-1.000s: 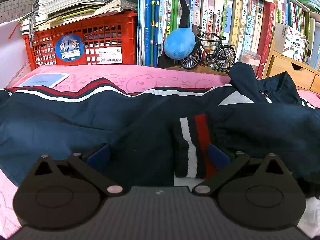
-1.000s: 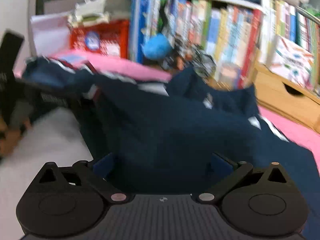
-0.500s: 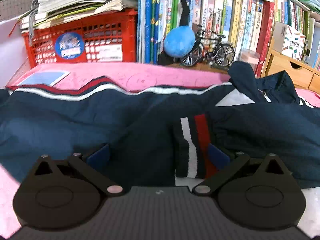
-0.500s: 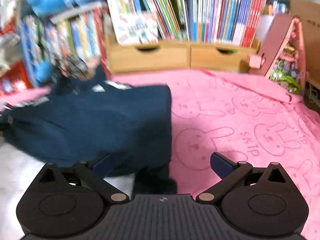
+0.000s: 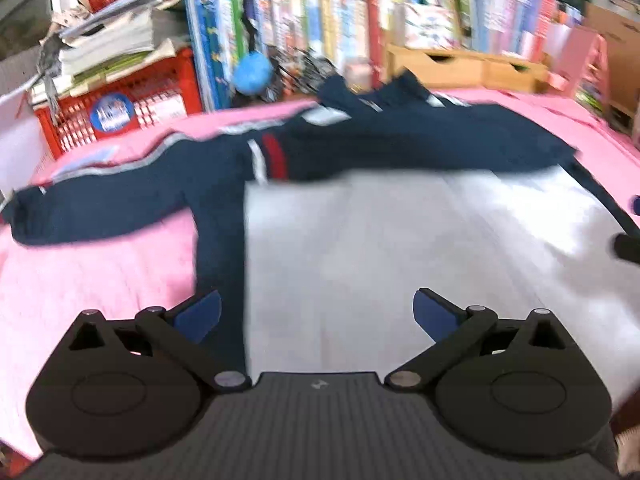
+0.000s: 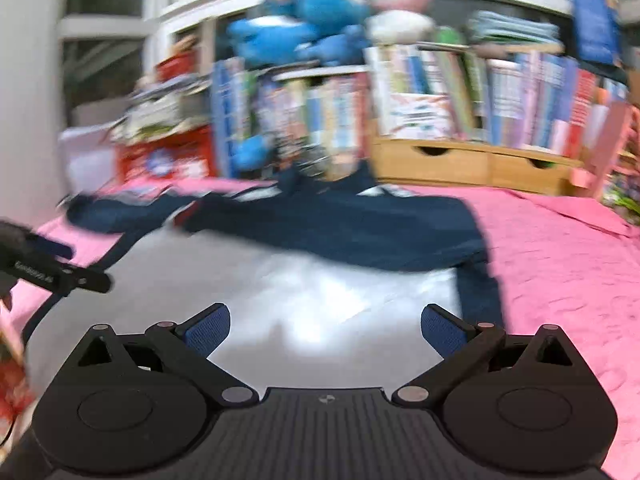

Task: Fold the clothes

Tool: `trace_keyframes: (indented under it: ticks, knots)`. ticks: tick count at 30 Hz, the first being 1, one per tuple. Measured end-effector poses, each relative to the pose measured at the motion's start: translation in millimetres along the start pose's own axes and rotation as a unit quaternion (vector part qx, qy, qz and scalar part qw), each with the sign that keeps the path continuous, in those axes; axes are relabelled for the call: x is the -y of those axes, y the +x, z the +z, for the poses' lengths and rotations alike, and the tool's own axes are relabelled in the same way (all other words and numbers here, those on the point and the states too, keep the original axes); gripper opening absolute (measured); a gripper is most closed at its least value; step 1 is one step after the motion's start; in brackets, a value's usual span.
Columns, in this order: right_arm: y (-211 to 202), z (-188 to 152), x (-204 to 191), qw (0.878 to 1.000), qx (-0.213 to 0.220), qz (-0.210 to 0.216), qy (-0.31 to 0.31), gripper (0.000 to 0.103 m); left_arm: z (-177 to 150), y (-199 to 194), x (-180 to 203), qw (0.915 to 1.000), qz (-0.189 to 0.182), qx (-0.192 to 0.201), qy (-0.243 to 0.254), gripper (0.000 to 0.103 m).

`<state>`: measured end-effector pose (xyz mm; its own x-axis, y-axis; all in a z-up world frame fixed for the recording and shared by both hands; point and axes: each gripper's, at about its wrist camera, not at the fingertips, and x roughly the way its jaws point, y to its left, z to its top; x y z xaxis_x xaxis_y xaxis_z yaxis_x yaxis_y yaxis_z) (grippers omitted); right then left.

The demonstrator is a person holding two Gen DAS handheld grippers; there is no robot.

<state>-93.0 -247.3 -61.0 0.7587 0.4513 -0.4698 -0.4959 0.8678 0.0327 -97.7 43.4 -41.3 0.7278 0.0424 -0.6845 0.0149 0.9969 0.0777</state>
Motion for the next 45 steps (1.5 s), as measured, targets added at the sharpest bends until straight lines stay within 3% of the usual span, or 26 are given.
trace_keyframes:
  ticks: [6,23,31,35,39,45]
  knots:
    - [-17.9,-30.9,-37.2,0.999,-0.028,0.035,-0.027,0.103,-28.2,-18.9,22.0,0.9995,-0.008,-0.021,0.023,0.103]
    - [-29.1,-54.0,-38.2,0.999,-0.045,0.024,-0.014,0.103,-47.5,-24.2,21.4,0.9991,-0.012,-0.04,0.001,0.103]
    - [-22.7,-59.5,-43.1,0.998,-0.047,0.005,-0.033,0.103,-47.7,-21.6,17.1,0.9992,-0.018,-0.035,-0.007,0.103]
    - [-20.4,-57.2,-43.3,0.998,-0.053,0.002,-0.031,0.103,-35.2,-29.6,-8.9,0.9993,-0.018,0.002,-0.031,0.103]
    - [-19.1,-56.8,-40.6,0.999,-0.046,0.003,-0.026,0.103,-5.4,-17.1,-71.3,0.9943,0.021,0.04,-0.097,0.103]
    - [-26.2,-43.3,-32.8,1.0,0.019,-0.011,-0.012,0.103,39.4,40.6,-167.2,0.9709,0.165,0.032,-0.171,0.103]
